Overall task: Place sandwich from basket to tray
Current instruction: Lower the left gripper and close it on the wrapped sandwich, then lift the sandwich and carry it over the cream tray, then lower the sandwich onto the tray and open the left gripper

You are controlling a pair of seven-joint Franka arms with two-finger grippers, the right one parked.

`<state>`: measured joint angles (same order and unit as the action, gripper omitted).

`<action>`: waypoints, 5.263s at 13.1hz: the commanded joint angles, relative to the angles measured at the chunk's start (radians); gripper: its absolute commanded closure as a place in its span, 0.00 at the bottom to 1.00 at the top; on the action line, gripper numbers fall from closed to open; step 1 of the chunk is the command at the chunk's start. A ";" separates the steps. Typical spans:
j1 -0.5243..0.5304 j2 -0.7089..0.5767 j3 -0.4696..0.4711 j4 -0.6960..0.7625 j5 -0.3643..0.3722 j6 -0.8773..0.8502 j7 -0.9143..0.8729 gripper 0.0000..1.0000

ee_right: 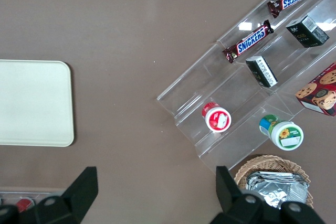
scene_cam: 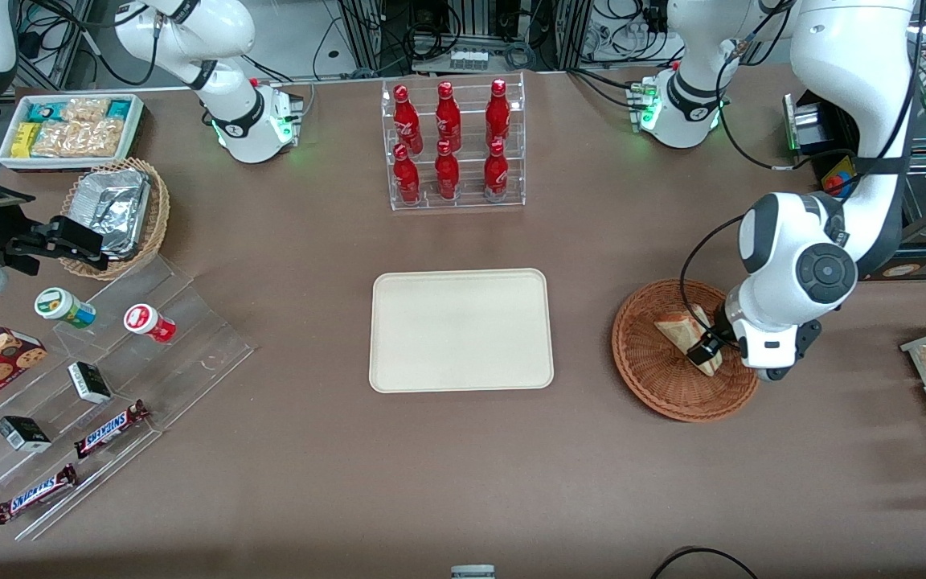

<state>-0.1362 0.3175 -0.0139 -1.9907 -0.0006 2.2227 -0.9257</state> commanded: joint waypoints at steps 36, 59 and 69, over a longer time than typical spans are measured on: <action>-0.552 0.311 -0.015 0.579 0.024 -0.325 -0.005 0.96; -0.663 0.456 -0.009 0.607 0.028 -0.156 -0.045 0.00; -0.504 0.050 0.003 0.595 -0.035 -0.567 -0.081 0.00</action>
<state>-0.6762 0.4902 -0.0060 -1.3306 -0.0121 1.7290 -0.9953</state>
